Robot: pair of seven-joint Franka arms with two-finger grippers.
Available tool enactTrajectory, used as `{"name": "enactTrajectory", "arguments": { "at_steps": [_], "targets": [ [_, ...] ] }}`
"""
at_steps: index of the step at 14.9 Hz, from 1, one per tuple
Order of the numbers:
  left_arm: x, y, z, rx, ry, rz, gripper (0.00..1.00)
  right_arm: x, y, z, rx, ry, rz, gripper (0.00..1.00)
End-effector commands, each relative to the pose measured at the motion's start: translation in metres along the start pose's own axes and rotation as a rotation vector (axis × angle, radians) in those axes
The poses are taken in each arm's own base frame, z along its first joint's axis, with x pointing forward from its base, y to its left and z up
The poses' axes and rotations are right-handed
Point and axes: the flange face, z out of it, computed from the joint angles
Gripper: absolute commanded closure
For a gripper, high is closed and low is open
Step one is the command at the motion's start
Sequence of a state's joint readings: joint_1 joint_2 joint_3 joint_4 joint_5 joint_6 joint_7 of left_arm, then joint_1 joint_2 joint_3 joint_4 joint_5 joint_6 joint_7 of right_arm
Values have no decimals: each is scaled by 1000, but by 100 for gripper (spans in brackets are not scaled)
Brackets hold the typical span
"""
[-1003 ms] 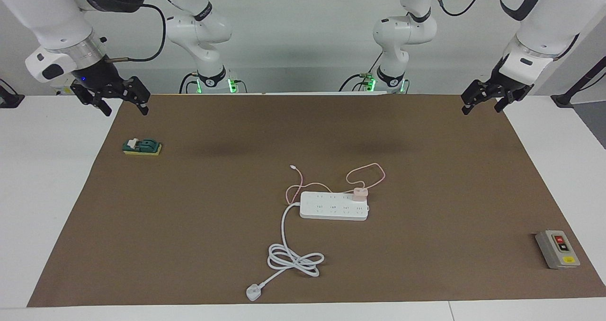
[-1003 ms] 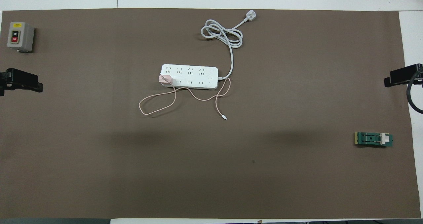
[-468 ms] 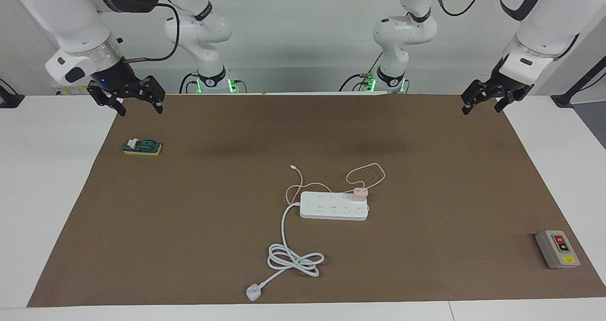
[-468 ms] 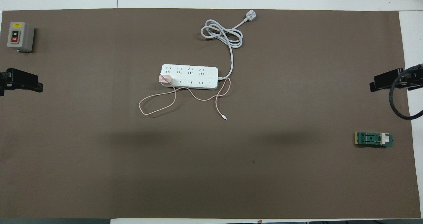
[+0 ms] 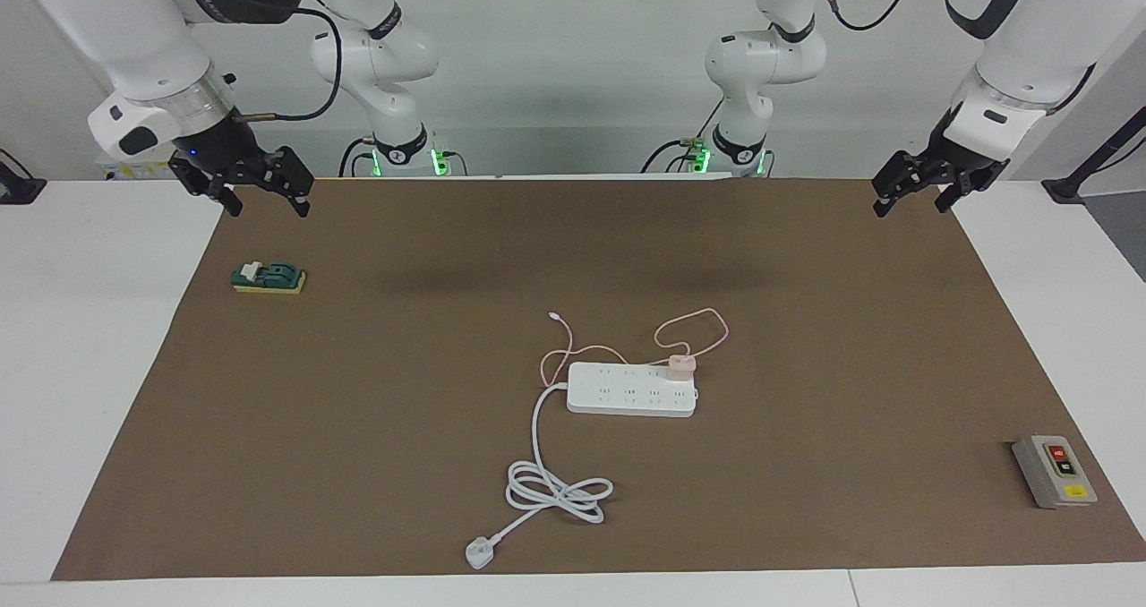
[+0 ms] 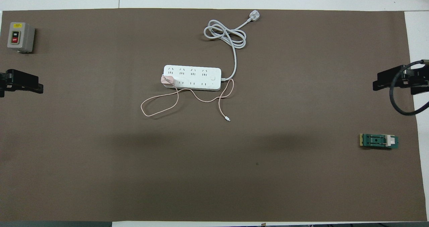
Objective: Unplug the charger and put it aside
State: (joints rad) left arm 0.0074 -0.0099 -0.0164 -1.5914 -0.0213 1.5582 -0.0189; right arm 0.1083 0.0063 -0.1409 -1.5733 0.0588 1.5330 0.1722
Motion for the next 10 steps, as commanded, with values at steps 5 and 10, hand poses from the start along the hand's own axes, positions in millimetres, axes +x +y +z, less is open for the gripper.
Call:
{"name": "enactTrajectory", "arguments": {
  "at_steps": [5, 10],
  "targets": [
    [-5, -3, -3, -5, 20, -10, 0, -10, -82, 19, 163, -17, 600, 0],
    [1, -7, -7, -72, 79, 62, 0, 16, -112, 58, 256, -111, 904, 0]
  ]
}}
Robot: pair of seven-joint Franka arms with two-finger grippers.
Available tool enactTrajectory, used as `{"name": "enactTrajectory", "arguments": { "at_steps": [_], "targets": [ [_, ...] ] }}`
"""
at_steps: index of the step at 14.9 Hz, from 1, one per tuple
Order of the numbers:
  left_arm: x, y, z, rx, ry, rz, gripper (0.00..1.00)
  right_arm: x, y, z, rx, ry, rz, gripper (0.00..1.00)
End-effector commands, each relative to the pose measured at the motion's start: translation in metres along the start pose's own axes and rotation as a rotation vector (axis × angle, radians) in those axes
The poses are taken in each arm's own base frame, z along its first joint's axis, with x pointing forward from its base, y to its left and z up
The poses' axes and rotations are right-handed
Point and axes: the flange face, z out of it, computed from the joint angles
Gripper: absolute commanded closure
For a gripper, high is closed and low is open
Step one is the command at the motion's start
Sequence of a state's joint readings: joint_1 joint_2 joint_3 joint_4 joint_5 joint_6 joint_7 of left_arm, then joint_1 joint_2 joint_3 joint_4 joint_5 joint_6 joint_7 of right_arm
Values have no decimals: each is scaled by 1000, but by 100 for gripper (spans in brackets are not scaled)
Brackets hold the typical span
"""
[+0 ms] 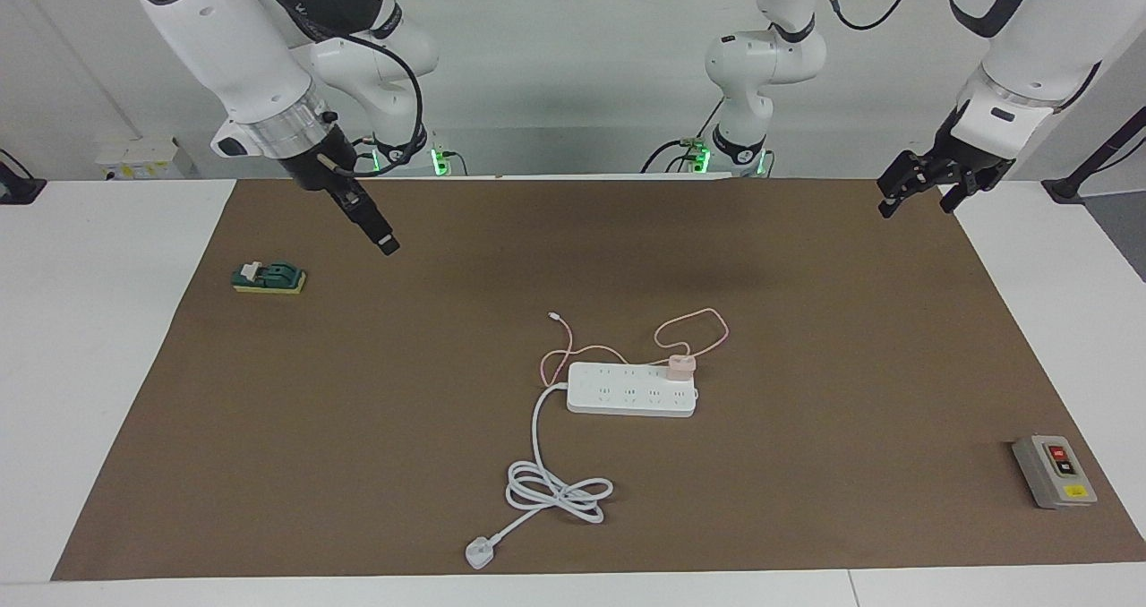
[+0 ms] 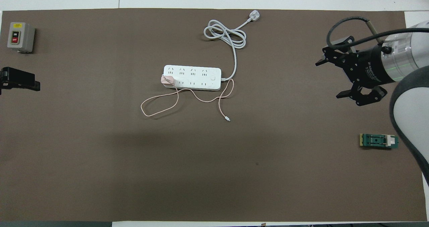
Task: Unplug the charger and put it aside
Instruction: 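Reach the right gripper to the power strip while the left gripper advances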
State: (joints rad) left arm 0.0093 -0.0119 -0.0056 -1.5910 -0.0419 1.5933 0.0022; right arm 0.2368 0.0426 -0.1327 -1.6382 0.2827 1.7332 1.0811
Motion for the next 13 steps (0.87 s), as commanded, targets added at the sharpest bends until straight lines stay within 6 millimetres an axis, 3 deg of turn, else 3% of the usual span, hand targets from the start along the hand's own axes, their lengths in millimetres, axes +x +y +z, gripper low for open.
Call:
{"name": "enactTrajectory", "arguments": {
  "at_steps": [1, 3, 8, 11, 13],
  "targets": [
    [0, -1, -2, -98, 58, 83, 0, -4, -22, 36, 17, -42, 130, 0],
    [-2, 12, 9, -198, 81, 82, 0, -26, -44, 71, -6, -45, 205, 0],
    [-45, 46, 78, -562, 67, -60, 0, -49, -75, 109, -14, -89, 249, 0],
    [-46, 76, 75, -739, 25, -152, 0, -71, -89, 132, 8, -109, 286, 0],
    [-43, 94, 71, -867, 0, -215, 0, -74, -98, 163, 0, -127, 346, 0]
  ]
}}
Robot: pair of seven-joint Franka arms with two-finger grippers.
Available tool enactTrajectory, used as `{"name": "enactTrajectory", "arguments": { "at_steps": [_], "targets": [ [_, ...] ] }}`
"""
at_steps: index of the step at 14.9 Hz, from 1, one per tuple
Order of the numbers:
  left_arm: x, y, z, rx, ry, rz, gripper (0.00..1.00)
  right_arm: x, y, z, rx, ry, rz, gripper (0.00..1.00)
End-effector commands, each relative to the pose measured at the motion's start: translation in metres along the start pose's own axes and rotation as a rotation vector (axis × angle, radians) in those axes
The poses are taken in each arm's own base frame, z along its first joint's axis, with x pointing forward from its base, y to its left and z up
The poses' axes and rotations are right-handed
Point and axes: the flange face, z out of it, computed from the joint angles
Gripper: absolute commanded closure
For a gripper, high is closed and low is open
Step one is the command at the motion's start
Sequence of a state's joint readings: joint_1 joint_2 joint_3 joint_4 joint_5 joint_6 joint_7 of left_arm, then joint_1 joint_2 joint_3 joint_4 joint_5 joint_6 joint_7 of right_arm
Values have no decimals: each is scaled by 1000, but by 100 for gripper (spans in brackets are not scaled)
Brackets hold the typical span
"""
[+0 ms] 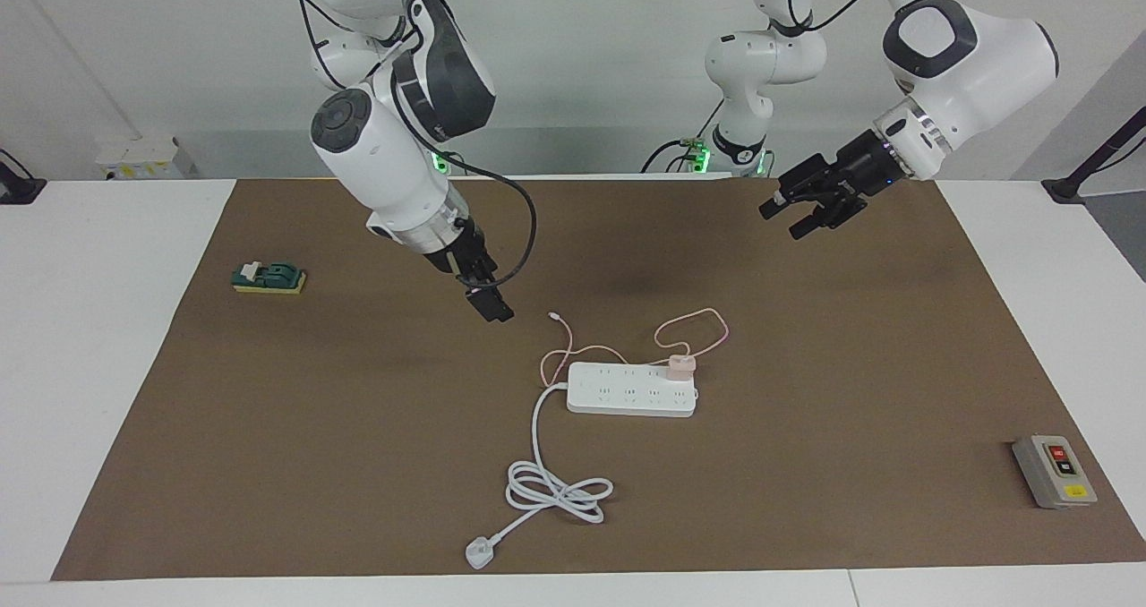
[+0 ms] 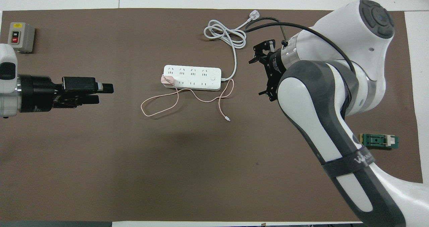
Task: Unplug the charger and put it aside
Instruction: 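Reach the right gripper to the power strip while the left gripper advances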
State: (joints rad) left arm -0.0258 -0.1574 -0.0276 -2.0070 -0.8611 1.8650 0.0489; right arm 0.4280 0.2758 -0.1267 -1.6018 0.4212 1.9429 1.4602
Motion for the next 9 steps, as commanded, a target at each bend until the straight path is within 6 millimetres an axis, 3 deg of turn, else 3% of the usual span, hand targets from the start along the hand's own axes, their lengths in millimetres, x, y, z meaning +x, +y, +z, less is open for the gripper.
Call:
{"name": "enactTrajectory", "arguments": {
  "at_steps": [1, 3, 5, 7, 9],
  "targets": [
    [-6, 12, 7, -129, 17, -76, 0, -3, -16, 36, 11, -55, 100, 0],
    [-2, 14, 8, -165, 35, -91, 0, 4, -24, 66, 20, -78, 166, 0],
    [3, 11, 7, -155, 68, -90, 0, -19, -27, 88, 38, -69, 163, 0],
    [4, 8, 7, -143, 86, -93, 0, -15, -34, 101, 52, -77, 253, 0],
    [13, -8, 2, 83, 147, -3, 0, -20, -43, 112, 49, -141, 298, 0]
  ]
}}
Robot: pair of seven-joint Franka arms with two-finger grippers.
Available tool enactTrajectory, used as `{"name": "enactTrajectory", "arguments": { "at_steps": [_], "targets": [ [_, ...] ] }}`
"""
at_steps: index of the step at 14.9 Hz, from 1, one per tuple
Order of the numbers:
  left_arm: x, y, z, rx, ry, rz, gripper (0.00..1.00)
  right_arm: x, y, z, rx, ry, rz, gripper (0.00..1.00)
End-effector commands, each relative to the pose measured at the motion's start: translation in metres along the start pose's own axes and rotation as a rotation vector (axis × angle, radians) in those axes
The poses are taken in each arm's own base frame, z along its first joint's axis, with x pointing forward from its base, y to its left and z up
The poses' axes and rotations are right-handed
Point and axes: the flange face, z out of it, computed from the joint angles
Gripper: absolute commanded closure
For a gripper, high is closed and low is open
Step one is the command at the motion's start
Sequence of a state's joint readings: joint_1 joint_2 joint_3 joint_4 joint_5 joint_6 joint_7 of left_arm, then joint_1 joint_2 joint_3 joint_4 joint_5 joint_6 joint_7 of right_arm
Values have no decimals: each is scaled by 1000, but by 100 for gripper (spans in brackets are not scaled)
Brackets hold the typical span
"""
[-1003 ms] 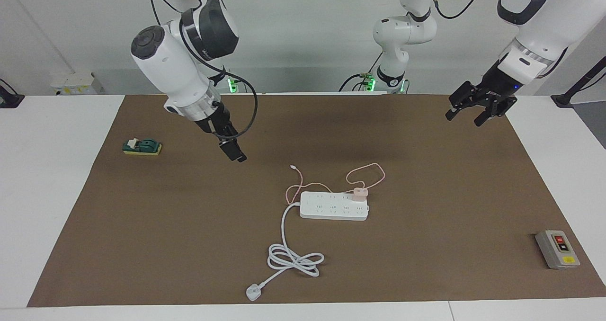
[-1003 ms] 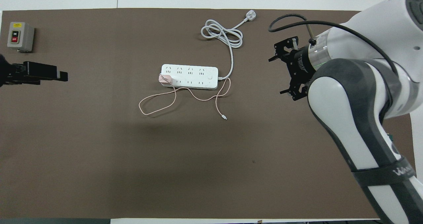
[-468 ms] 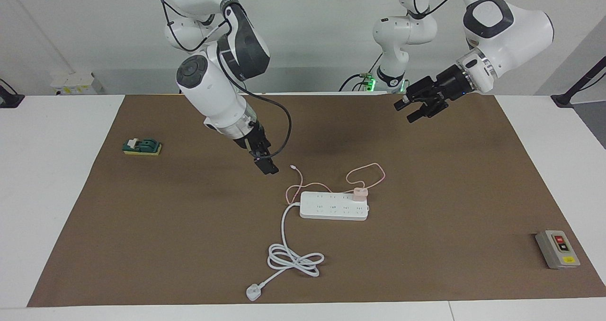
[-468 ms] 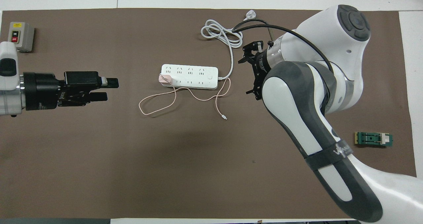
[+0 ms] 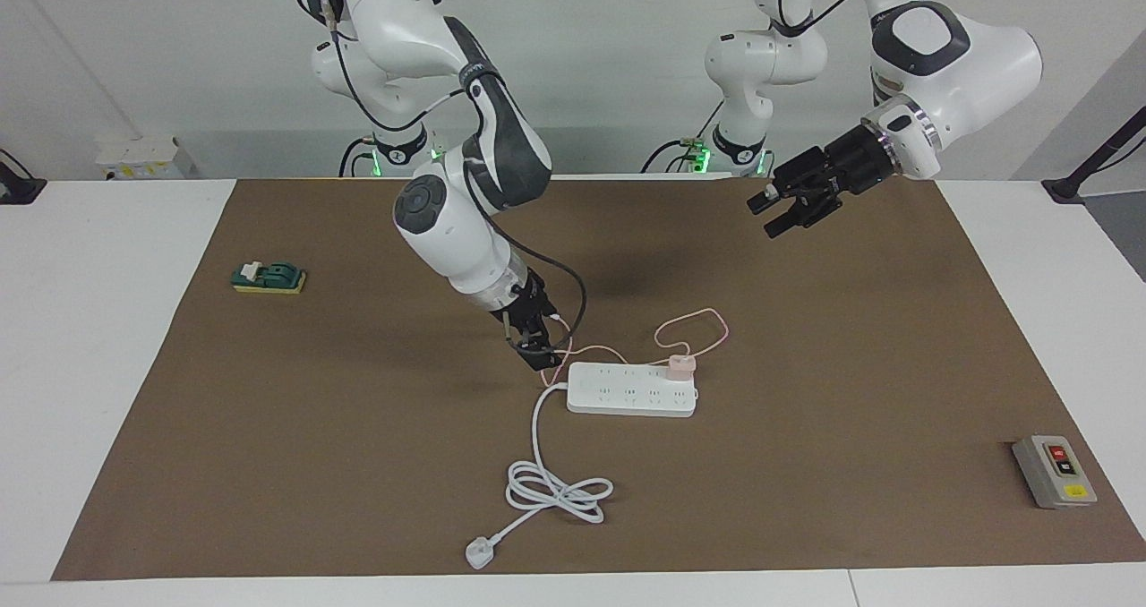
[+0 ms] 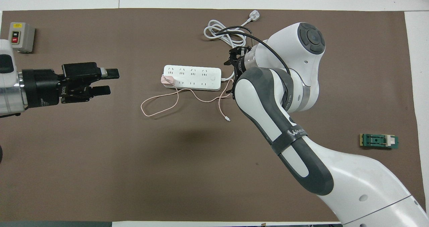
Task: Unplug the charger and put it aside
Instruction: 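Reach the right gripper to the power strip while the left gripper advances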
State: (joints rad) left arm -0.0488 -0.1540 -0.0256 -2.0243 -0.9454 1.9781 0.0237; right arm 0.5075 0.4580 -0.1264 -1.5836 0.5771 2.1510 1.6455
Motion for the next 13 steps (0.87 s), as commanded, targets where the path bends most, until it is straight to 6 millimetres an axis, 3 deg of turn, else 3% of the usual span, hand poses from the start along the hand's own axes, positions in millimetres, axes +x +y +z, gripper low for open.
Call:
{"name": "enactTrajectory", "arguments": {
  "at_steps": [1, 6, 13],
  "targets": [
    [13, -21, -2, 267, 90, 108, 0, 0, -16, 11, 2, -71, 77, 0],
    [16, -30, -3, 520, 100, 178, 0, 20, -28, 53, 33, -105, 158, 0],
    [12, -32, 4, 613, 259, -224, 0, 21, -39, 85, 46, -114, 172, 0]
  ]
}}
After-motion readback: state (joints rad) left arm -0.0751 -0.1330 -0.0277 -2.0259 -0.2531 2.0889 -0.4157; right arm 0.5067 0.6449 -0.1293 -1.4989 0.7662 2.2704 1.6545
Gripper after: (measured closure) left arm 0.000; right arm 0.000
